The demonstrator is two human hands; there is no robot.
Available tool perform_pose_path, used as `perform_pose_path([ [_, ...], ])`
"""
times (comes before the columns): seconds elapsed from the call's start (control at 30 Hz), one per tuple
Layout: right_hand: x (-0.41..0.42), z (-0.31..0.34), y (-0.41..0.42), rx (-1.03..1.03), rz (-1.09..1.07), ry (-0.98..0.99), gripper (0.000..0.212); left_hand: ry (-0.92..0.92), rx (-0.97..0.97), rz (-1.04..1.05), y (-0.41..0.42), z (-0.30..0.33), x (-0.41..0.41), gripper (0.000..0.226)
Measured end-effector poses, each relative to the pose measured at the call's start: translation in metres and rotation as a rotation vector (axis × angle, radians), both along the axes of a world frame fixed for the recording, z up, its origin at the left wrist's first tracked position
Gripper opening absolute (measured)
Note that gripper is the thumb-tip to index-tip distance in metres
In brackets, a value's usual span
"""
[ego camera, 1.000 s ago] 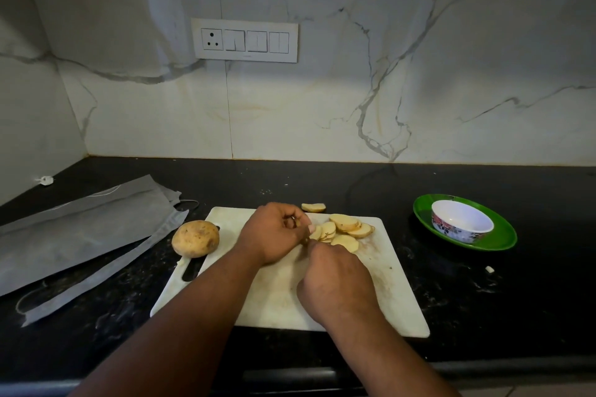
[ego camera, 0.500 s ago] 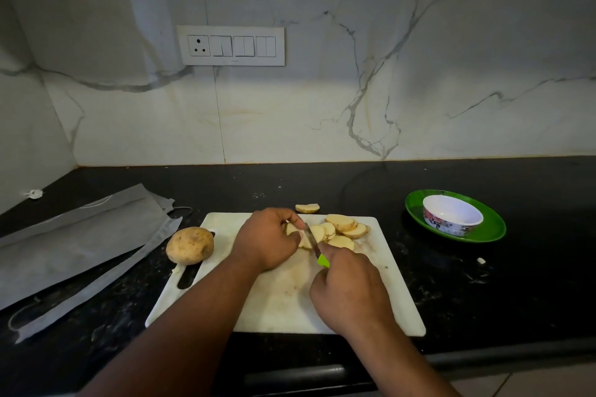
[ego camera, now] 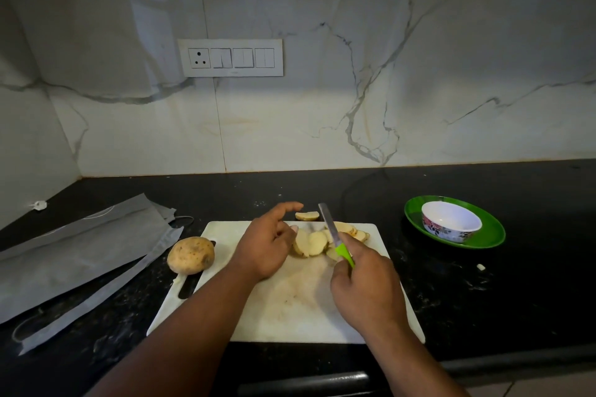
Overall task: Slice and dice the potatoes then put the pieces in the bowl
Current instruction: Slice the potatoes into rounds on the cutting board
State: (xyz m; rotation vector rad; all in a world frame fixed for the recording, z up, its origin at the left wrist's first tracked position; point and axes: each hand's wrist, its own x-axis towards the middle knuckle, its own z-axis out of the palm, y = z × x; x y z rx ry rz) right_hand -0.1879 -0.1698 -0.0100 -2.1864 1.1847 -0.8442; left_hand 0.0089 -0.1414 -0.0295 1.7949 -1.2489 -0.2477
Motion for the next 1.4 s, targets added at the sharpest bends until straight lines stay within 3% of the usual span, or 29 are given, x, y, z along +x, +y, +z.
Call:
perform_pose_path([
  [0.13,-0.003,0.000,-0.005,0.027,-0.016,-0.040,0.051,0.148,-0.045,0.082,-0.013,0.007,0.003,0.033],
  [0.2,-0.003,-0.003,-0.004,0.034,0.002,-0.046,0.051,0.123,0.013,0.148,-0.029,0.014,0.009,0.022],
  [0.43,-0.003,-0.011,-0.014,0.048,0.052,-0.063,0.056,-0.223,0.446,0.201,-0.100,0.024,0.023,0.023],
  [0.53,-0.003,-0.013,-0.019,0.079,0.079,-0.068,0.058,-0.383,0.631,0.119,-0.120,0.036,0.030,0.022],
  [0.77,-0.003,-0.015,-0.022,0.085,0.095,-0.096,0.053,-0.708,0.692,0.014,-0.119,0.041,0.032,0.026],
  [0.83,-0.003,-0.015,-0.021,0.087,0.089,-0.095,0.052,-0.663,0.598,0.071,-0.112,0.039,0.033,0.029],
  [1.0,0.000,-0.017,-0.024,0.095,0.024,-0.091,0.051,-0.285,0.179,0.081,-0.080,0.046,0.017,0.024],
  [1.1,0.000,-0.016,-0.022,0.101,-0.002,-0.103,0.050,-0.106,0.183,-0.058,-0.061,0.046,0.000,0.017],
  [1.4,-0.005,-0.008,-0.007,0.000,0.060,-0.003,0.049,-0.176,0.190,0.132,0.011,0.075,0.035,0.020],
])
